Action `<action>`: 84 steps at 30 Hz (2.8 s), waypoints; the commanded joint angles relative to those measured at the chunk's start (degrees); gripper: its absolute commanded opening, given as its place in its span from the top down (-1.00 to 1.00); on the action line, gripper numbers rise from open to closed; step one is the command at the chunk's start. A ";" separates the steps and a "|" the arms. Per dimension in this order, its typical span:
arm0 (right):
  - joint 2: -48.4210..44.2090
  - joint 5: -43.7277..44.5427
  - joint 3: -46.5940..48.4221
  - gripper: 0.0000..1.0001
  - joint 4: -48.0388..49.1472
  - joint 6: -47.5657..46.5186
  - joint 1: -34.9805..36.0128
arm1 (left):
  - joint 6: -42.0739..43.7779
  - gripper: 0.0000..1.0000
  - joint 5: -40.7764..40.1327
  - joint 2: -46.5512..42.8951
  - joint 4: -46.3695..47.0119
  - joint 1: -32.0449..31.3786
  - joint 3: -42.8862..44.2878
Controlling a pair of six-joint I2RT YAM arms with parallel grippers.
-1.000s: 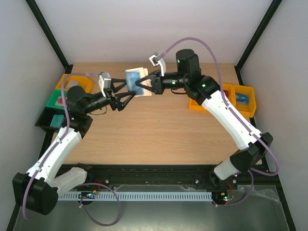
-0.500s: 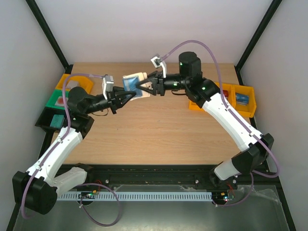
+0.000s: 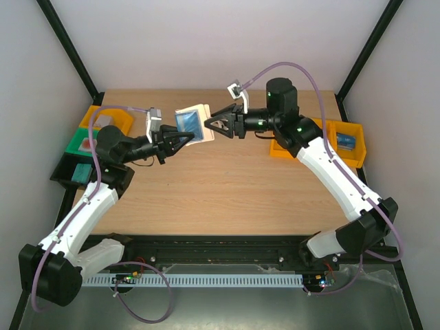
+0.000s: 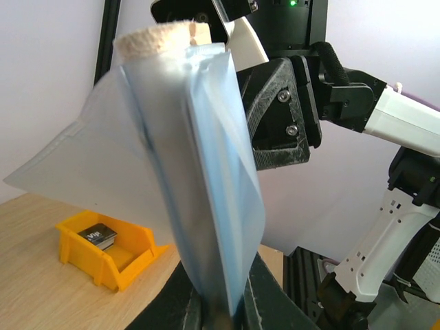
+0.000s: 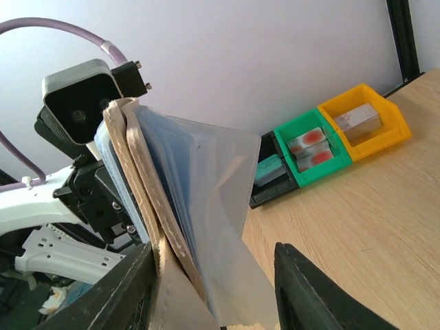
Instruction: Take the credit cards out of the card holder
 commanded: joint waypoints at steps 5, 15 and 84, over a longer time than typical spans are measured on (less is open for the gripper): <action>0.23 0.73 -0.73 0.12 -4.94 -4.67 2.23 | 0.02 0.95 1.56 -0.44 4.16 0.27 0.42; 0.44 4.64 -0.72 0.33 -8.22 -8.04 2.73 | -0.08 0.95 2.17 -0.24 4.62 0.22 0.46; 27.02 53.82 -4.46 0.54 -29.91 -0.62 5.55 | 4.97 -0.77 -44.13 -0.54 -21.98 4.48 -5.01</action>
